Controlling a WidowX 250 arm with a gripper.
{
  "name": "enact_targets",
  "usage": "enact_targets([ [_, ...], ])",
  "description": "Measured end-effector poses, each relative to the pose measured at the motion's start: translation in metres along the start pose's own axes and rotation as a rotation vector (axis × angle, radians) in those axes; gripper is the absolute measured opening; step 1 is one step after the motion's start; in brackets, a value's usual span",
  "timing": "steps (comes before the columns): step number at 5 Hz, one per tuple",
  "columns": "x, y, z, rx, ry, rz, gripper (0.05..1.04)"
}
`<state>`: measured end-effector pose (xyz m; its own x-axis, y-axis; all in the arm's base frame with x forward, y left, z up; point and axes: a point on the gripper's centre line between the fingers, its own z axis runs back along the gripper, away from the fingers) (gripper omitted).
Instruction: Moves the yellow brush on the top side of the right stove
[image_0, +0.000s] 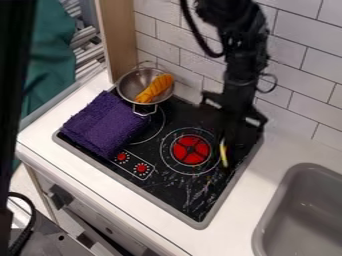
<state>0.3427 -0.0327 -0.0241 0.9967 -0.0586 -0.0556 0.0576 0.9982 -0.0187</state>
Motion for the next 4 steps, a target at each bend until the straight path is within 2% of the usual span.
enact_targets([
  [1,0.008,0.016,0.006,0.005,-0.015,0.102,0.055],
  [2,0.002,0.038,0.000,-0.013,-0.020,0.196,0.055],
  [3,0.006,0.051,-0.001,-0.036,-0.049,0.223,0.055],
  [4,0.019,0.052,-0.006,-0.039,-0.064,0.151,0.055],
])
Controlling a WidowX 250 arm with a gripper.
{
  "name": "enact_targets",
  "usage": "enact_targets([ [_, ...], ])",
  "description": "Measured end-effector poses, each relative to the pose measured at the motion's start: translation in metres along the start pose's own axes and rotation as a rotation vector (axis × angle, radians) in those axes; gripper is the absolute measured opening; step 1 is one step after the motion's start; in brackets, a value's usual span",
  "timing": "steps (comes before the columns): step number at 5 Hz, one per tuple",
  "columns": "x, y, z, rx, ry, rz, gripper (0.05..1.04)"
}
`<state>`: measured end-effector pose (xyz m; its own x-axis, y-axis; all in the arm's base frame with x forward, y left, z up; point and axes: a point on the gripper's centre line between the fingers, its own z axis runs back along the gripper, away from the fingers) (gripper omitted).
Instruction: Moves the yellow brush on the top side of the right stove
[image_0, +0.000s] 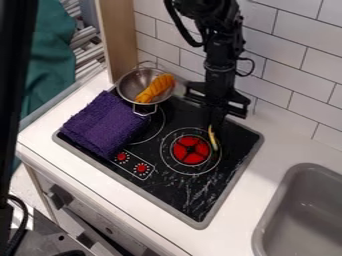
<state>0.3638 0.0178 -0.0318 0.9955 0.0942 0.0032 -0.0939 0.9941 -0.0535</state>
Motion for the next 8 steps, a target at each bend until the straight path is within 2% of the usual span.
enact_targets([
  [1,0.018,0.001,-0.001,0.009,-0.036,-0.081,0.055],
  [3,0.028,0.005,-0.002,0.039,-0.035,-0.155,0.076],
  [4,0.027,0.007,-0.002,0.046,-0.030,-0.156,0.228],
  [5,0.021,0.008,-0.003,0.051,-0.025,-0.172,0.488],
  [6,0.019,0.011,0.004,0.052,-0.042,-0.165,0.803],
  [7,0.018,0.013,0.019,0.059,-0.077,-0.155,1.009],
  [8,0.016,0.014,0.036,0.070,-0.117,-0.129,1.006],
])
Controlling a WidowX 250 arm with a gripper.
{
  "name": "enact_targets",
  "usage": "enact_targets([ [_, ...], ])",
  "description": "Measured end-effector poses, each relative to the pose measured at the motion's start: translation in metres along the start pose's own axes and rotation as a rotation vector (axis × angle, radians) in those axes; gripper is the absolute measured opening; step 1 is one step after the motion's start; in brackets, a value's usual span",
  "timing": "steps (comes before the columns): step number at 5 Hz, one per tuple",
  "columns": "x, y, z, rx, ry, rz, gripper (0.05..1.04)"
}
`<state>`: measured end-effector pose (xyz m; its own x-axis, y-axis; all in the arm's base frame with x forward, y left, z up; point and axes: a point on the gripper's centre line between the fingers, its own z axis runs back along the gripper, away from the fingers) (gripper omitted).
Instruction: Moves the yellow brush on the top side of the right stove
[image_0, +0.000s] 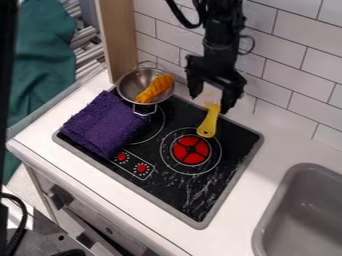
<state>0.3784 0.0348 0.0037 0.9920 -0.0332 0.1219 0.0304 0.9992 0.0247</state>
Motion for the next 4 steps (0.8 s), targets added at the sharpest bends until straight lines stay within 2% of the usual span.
enact_targets([
  [2,-0.007,-0.006,0.020,0.005,-0.034,0.068,1.003],
  [4,-0.016,-0.008,0.017,-0.008,-0.014,0.089,1.003],
])
